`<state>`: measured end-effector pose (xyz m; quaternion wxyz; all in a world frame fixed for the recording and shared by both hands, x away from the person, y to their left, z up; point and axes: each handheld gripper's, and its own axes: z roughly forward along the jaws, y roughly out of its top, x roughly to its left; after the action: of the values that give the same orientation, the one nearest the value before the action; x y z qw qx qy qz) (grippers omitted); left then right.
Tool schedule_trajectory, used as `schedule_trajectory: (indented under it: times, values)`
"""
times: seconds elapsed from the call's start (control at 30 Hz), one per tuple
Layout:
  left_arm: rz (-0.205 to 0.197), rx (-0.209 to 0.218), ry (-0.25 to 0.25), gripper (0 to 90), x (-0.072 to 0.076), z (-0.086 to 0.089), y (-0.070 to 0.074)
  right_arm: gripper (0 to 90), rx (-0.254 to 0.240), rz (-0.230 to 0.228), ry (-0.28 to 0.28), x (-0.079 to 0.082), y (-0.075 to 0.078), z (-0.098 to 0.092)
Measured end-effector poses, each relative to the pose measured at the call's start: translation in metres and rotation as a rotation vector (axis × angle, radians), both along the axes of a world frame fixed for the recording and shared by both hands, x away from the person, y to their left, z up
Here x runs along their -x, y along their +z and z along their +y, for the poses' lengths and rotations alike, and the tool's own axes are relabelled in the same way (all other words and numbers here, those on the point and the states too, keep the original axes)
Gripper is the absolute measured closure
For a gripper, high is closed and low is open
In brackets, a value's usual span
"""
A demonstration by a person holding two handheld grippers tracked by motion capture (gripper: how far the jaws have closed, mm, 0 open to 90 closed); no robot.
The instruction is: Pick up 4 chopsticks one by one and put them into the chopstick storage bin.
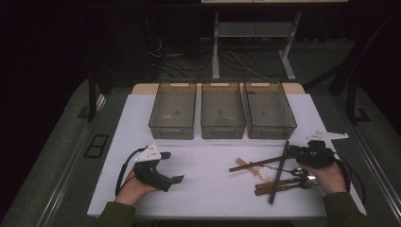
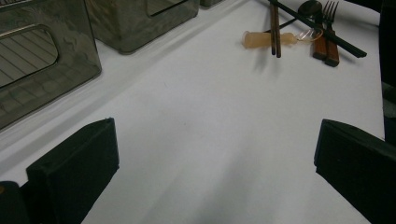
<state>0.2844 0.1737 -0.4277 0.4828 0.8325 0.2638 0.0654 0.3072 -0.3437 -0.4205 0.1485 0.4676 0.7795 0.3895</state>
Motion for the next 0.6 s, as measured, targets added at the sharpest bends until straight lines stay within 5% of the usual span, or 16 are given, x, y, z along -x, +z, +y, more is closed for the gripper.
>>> schedule_trajectory:
  times: [0.23,0.6]
  values:
    - [0.002,0.0,0.002,0.0,0.0,0.0,0.0,89.6,0.015,0.0,-0.037,-0.015,0.001,-0.005]
    - [0.003,0.001,0.004,0.0,0.0,0.0,0.0,89.8,0.057,0.051,-0.112,-0.038,-0.011,-0.014]
